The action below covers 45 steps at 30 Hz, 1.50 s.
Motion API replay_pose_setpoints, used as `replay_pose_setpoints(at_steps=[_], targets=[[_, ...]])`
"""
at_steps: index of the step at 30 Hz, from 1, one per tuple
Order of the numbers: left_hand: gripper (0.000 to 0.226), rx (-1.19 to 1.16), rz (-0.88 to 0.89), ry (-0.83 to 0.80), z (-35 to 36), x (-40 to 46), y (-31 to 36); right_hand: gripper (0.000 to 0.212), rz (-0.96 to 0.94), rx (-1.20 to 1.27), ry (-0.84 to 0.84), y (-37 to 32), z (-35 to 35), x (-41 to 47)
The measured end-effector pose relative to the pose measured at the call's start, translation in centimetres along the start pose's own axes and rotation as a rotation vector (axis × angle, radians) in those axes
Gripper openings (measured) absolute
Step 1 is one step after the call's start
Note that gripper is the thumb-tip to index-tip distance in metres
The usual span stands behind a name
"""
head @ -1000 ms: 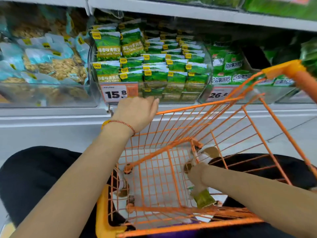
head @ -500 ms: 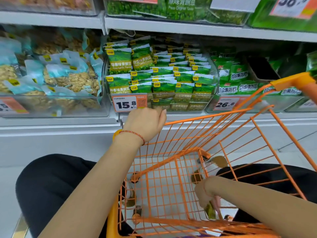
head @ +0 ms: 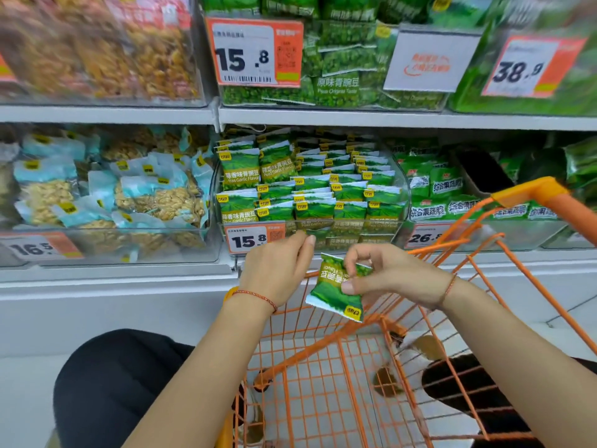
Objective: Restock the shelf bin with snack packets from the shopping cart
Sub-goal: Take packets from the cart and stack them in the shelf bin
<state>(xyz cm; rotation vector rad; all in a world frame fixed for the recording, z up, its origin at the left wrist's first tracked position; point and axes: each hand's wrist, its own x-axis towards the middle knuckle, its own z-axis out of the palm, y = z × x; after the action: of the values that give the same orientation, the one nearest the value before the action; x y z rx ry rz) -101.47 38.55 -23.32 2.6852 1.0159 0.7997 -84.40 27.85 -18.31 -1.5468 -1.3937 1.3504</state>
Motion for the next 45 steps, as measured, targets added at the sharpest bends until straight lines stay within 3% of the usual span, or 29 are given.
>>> replay_pose_setpoints(at_steps=[3, 8, 11, 14, 15, 18, 22, 25, 28, 36, 40, 42, 45], targets=[[0.050, -0.134, -0.020, 0.135, -0.6, -0.2, 0.2, 0.025, -0.084, 0.036, 0.214, -0.7, -0.1, 0.0], [0.055, -0.322, -0.012, 0.036, -1.0, -0.5, 0.4, 0.045, -0.113, -0.074, 0.454, -0.9, 0.0, 1.0], [0.048, -0.210, 0.035, 0.027, -0.3, -0.5, 0.2, 0.053, -0.098, -0.013, 0.472, -0.6, 0.4, 1.9], [0.043, -0.226, -0.013, 0.087, -0.2, -0.4, -0.1, 0.025, -0.107, 0.277, 0.475, -0.2, 0.7, 2.7], [0.045, -0.225, -0.029, 0.106, -0.1, -0.4, -0.2, 0.030, -0.107, 0.336, 0.454, -0.1, 0.9, 2.8], [0.049, -0.191, -0.037, 0.131, 0.0, -0.3, -0.2, 0.042, -0.093, 0.315, 0.452, -0.1, 1.2, 3.4], [0.048, -0.217, -0.108, 0.164, -0.2, -0.2, -0.2, 0.037, -0.109, 0.269, 0.439, -0.6, 0.5, 4.6], [0.024, -0.459, -0.218, 0.229, -0.1, -0.2, -0.3, 0.011, -0.117, 0.157, 0.337, -1.4, 0.1, 5.0], [0.018, -0.643, -0.242, 0.378, -0.5, 0.0, -0.6, 0.023, -0.105, -0.166, 0.244, -2.2, 0.1, 5.7], [0.012, -0.504, -0.187, 0.497, -0.2, 0.2, -0.2, 0.022, -0.162, -0.585, 0.231, -3.3, 0.8, 7.3], [0.025, -0.525, -0.265, 0.605, -0.5, 0.3, -0.5, 0.032, -0.201, -0.319, 0.370, -4.7, -0.8, 9.1], [0.027, -0.527, -0.304, 0.615, -0.4, 0.4, -0.7, 0.024, -0.205, -0.148, 0.432, -5.9, -1.6, 10.8], [0.025, -0.508, -0.325, 0.614, -0.3, 0.4, -0.9, 0.020, -0.091, -0.146, 0.473, -8.0, -2.4, 13.4]])
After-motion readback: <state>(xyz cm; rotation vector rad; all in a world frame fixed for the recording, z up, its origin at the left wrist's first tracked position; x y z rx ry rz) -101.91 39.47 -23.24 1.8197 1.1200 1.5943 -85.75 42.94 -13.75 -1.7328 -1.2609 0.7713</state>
